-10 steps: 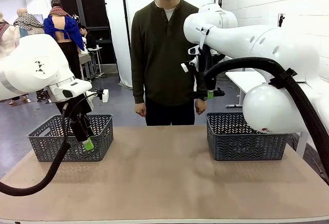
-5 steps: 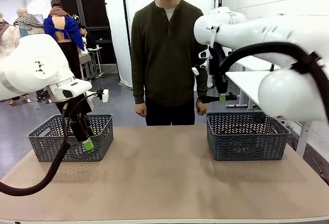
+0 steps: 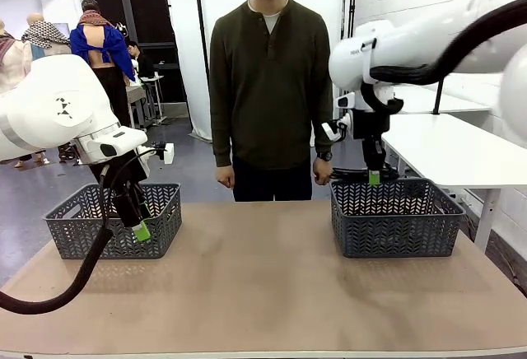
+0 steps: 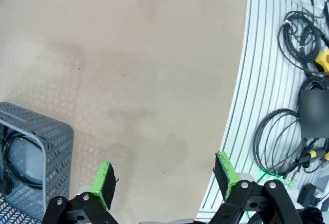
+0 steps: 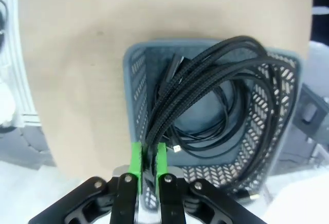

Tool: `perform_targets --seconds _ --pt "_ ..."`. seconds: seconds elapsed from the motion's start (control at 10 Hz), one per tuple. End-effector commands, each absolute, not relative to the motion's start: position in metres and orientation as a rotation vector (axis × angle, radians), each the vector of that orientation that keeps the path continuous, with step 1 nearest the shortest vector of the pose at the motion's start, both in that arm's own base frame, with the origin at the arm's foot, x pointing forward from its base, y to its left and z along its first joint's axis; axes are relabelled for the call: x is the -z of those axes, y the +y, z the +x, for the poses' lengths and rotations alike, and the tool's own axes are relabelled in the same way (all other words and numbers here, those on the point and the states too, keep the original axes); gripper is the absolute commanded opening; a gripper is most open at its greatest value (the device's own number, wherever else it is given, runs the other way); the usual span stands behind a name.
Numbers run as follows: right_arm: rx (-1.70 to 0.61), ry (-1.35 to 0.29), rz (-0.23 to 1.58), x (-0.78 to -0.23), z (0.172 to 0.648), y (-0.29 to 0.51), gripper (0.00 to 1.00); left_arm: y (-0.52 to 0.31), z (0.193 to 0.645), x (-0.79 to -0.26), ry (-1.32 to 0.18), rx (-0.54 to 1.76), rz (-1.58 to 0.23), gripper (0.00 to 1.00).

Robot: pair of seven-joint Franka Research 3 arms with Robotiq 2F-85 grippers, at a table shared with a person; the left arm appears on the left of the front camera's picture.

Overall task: Organize the cables according to human instructions.
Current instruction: Pick up a bundle of cables and place it in the basket indicated by the human.

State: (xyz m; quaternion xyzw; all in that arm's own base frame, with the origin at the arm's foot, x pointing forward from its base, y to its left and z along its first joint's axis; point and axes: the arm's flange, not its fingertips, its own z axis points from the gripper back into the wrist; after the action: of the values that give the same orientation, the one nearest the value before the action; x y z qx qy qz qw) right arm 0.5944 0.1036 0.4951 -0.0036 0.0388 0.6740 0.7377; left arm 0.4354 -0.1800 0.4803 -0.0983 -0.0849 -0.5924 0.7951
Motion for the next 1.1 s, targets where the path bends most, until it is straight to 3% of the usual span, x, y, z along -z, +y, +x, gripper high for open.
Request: perform_targets --seconds 0.0,0.4,0.9,1.0 --pt "-1.426 0.015 -0.063 -0.474 0.561 0.094 0.0 -0.18 0.435 -0.481 -0.192 1.27 -0.207 1.0" --pt "-1.339 -0.035 -0.125 -0.474 0.57 0.092 0.0 -0.18 0.435 -0.481 -0.192 1.27 -0.207 1.0" --pt "-1.388 -0.007 -0.087 -0.477 0.568 0.091 0.0 -0.18 0.435 -0.481 -0.192 1.27 -0.207 1.0" --pt "-1.384 0.003 -0.144 -0.476 0.575 0.094 0.0 -0.18 0.435 -0.481 -0.192 1.27 -0.207 1.0"
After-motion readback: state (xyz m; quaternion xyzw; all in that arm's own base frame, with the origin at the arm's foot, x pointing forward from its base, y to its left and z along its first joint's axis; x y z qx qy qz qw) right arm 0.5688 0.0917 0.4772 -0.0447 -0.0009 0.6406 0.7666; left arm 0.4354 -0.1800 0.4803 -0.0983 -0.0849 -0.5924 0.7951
